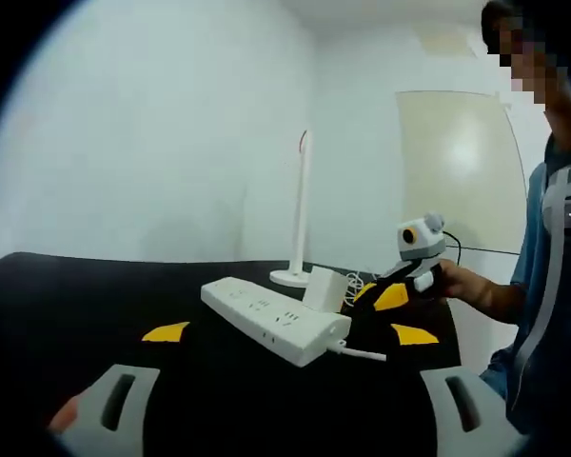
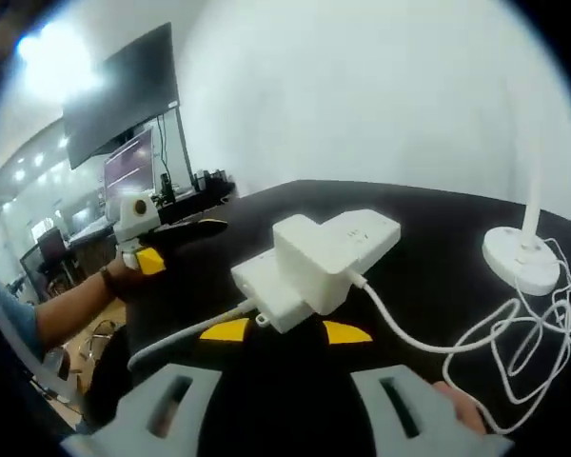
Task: Insert the desk lamp plug into the socket, turn on the power strip switch, turn on the lamp switch, then turn off the lamp switch, turn off the power strip switch, and remove the plug from the socket.
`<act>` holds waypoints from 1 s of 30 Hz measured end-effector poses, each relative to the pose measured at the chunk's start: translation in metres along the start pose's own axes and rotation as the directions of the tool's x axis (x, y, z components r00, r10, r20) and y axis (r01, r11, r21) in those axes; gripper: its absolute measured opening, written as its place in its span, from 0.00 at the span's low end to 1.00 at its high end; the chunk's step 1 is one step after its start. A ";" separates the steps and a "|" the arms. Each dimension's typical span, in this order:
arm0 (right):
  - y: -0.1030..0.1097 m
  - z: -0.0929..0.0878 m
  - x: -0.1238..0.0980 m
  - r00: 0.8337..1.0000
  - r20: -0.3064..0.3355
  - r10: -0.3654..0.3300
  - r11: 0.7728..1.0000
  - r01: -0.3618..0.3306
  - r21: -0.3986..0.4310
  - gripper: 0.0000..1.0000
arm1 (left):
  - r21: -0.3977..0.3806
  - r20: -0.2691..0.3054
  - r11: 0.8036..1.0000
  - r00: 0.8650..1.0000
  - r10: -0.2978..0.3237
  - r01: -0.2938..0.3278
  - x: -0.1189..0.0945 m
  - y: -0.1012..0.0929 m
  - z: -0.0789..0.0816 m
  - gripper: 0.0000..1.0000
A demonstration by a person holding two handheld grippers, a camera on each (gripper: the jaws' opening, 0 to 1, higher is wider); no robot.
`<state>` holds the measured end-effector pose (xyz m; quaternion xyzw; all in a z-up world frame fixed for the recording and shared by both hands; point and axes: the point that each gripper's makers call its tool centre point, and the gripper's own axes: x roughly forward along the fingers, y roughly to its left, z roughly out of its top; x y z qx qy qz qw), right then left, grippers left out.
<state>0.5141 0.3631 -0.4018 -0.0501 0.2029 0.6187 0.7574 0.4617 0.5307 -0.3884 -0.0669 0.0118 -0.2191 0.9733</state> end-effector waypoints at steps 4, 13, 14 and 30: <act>-0.008 0.014 -0.022 1.000 0.017 -0.005 1.000 0.005 -0.014 0.30 | 0.005 0.003 1.000 1.000 -0.001 0.001 -0.001 -0.001 0.001 0.79; -0.041 0.047 -0.077 0.997 0.070 -0.035 0.999 0.037 -0.031 0.30 | 0.028 0.018 1.000 1.000 -0.012 0.012 -0.003 -0.006 0.004 0.79; -0.045 0.049 -0.081 0.996 0.074 -0.040 0.999 0.042 -0.030 0.30 | 0.032 0.017 0.999 1.000 -0.014 0.013 -0.003 -0.007 0.004 0.79; -0.134 0.080 -0.140 0.978 0.166 -0.129 0.992 0.128 0.020 0.30 | 0.042 0.021 0.999 0.999 -0.029 0.029 -0.001 -0.007 0.007 0.80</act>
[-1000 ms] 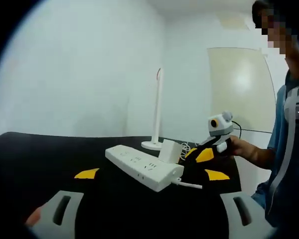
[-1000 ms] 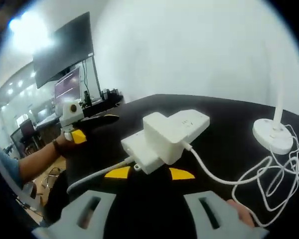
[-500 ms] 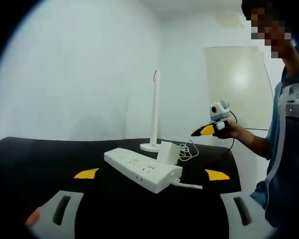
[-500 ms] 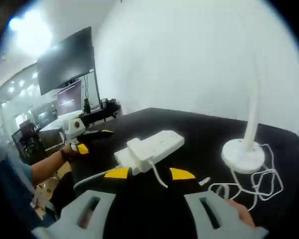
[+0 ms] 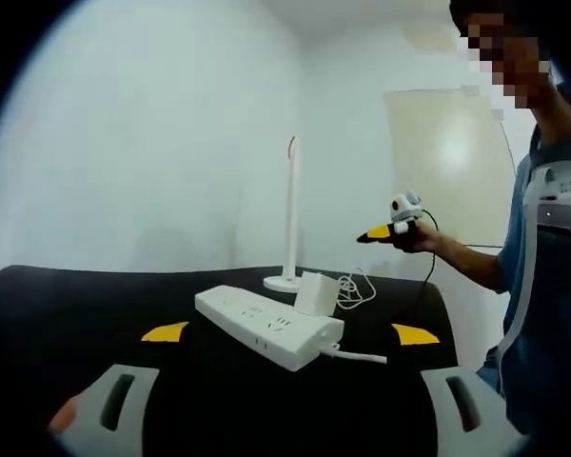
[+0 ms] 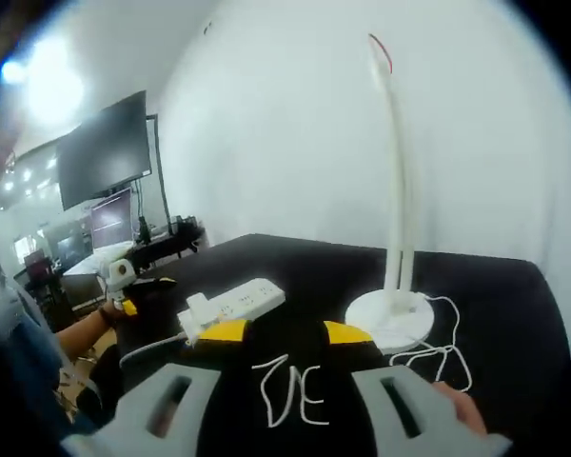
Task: Insert the desk lamp plug into the socket, turn on the power strip switch, turn on the lamp switch, then turn off the lamp switch, turn off the power strip switch, and remove the plug from the socket.
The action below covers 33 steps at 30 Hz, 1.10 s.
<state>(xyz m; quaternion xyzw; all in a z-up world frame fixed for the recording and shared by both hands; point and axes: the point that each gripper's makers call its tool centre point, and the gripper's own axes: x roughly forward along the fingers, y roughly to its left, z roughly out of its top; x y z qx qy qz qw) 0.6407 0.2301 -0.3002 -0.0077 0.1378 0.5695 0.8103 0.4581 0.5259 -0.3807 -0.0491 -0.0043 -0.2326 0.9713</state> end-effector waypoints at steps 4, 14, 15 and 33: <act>-0.014 0.001 0.001 1.000 0.001 -0.005 1.000 0.005 -0.004 0.30 | 0.004 -0.005 1.000 1.000 0.005 -0.005 0.000 0.001 -0.001 0.80; -0.038 -0.004 0.012 0.999 0.024 0.021 0.999 -0.022 0.037 0.33 | 0.008 -0.010 1.000 1.000 0.016 -0.016 -0.001 0.001 -0.002 0.82; -0.042 -0.004 0.013 0.999 0.026 0.022 0.999 -0.023 0.040 0.33 | 0.008 -0.010 1.000 1.000 0.017 -0.017 -0.001 0.001 -0.003 0.82; -0.102 -0.008 0.041 0.999 0.049 0.003 0.996 -0.007 0.087 0.33 | 0.008 -0.019 0.999 0.999 0.043 -0.043 -0.003 0.005 -0.004 0.81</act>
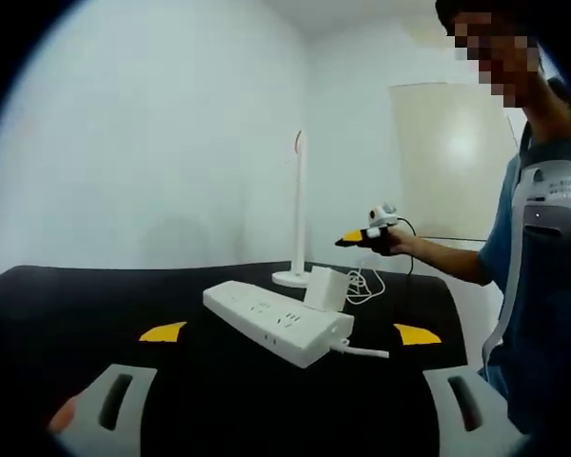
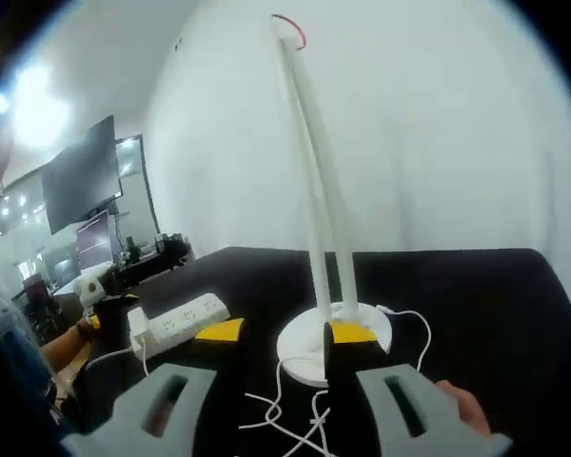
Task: Insert the desk lamp plug into the socket, turn on the power strip switch, turn on the lamp switch, then turn off the lamp switch, turn off the power strip switch, and remove the plug from the socket.
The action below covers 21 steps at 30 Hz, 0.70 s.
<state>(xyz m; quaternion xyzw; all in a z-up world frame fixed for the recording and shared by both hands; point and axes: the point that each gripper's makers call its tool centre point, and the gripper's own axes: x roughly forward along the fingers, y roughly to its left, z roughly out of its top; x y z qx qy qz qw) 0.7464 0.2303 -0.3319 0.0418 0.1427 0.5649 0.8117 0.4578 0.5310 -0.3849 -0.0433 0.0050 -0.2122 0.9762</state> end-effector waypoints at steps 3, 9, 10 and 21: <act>-0.005 -0.001 0.006 1.000 0.000 0.004 1.000 -0.004 0.006 0.33 | -0.001 0.001 1.000 1.000 0.004 -0.004 0.000 0.001 0.000 0.81; -0.015 -0.004 0.022 1.000 -0.008 0.014 1.000 -0.014 0.011 0.33 | 0.000 -0.001 1.000 1.000 0.008 -0.008 -0.001 0.002 0.000 0.81; -0.015 -0.004 0.024 1.000 -0.007 0.017 1.000 -0.016 0.013 0.33 | 0.000 -0.003 1.000 1.000 0.009 -0.009 -0.001 0.002 0.000 0.81; -0.018 -0.009 0.046 1.000 -0.014 0.024 1.000 -0.024 -0.002 0.30 | 0.004 -0.008 1.000 1.000 0.011 -0.011 -0.001 0.002 -0.001 0.81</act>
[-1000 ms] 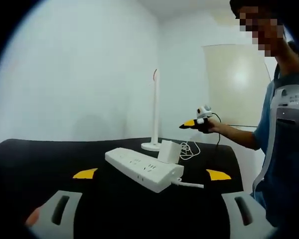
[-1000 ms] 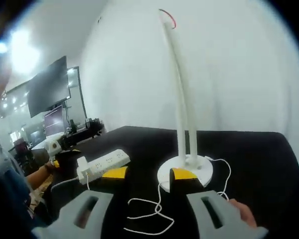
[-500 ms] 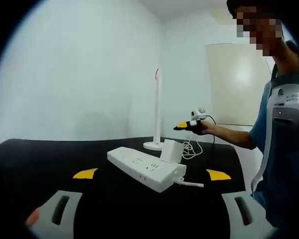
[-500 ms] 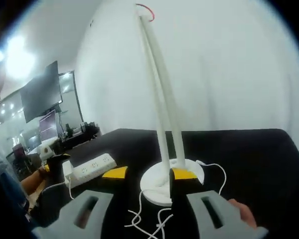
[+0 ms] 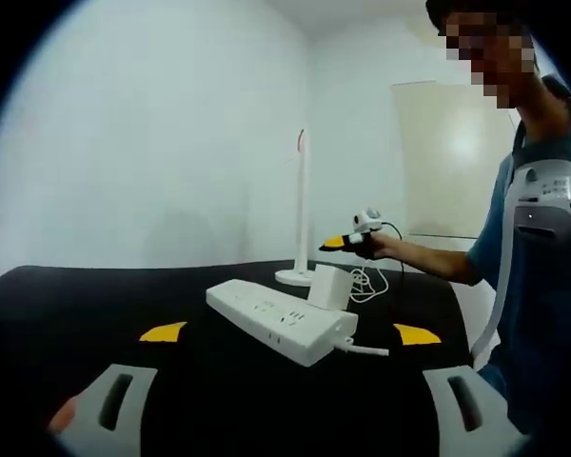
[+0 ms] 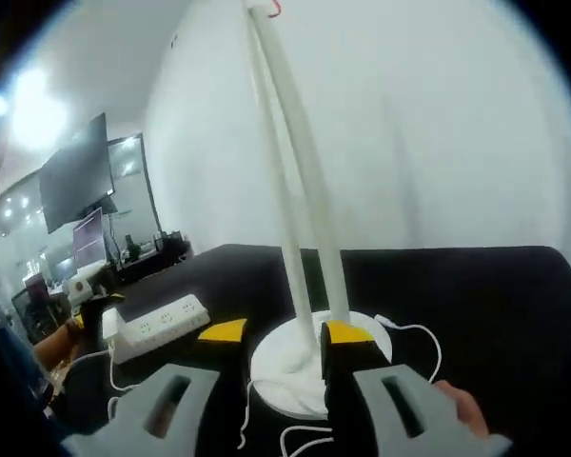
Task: Insert the desk lamp plug into the socket, turn on the power strip switch, turn on the lamp switch, then turn off the lamp switch, turn off the power strip switch, and remove the plug from the socket.
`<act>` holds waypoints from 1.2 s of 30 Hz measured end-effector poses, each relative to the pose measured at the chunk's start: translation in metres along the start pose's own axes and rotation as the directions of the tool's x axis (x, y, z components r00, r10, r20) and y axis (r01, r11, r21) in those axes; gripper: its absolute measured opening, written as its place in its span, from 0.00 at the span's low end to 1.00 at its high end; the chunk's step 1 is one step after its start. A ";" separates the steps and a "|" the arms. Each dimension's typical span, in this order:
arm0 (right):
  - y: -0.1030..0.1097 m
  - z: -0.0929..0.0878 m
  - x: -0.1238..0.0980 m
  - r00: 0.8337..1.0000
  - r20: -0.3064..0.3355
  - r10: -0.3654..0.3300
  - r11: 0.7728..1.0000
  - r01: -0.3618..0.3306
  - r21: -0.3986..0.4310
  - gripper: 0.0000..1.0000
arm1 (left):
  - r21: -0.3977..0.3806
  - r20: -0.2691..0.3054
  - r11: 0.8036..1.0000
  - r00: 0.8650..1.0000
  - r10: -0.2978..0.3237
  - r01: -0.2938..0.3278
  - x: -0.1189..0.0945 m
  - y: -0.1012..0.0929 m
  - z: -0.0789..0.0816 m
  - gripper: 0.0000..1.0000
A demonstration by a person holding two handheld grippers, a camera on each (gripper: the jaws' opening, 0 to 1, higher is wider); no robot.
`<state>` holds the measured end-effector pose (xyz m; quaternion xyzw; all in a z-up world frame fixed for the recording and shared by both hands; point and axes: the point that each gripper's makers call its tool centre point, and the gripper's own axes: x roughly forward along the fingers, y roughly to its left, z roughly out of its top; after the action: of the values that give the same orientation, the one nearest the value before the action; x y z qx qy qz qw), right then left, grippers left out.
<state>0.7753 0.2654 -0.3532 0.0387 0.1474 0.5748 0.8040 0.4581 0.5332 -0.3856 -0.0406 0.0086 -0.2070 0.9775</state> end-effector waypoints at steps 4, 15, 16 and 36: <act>-0.007 -0.003 0.009 1.000 -0.012 -0.007 1.000 0.007 -0.008 0.30 | 0.001 -0.002 1.000 1.000 -0.002 0.002 0.000 0.000 0.000 0.81; -0.020 -0.005 0.026 1.000 -0.010 0.005 1.000 -0.005 -0.008 0.28 | 0.004 0.000 1.000 1.000 -0.005 0.005 0.001 -0.002 0.001 0.81; -0.022 -0.006 0.028 1.000 -0.013 0.006 1.000 -0.006 -0.012 0.28 | 0.005 0.000 1.000 1.000 -0.005 0.005 0.001 -0.002 0.001 0.81; -0.019 -0.014 0.055 0.997 -0.050 0.065 0.997 -0.067 -0.038 0.24 | 0.007 -0.001 1.000 1.000 -0.011 0.011 0.001 -0.003 0.001 0.81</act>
<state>0.8044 0.3088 -0.3814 0.0136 0.1543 0.6046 0.7813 0.4582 0.5303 -0.3848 -0.0371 0.0082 -0.2127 0.9764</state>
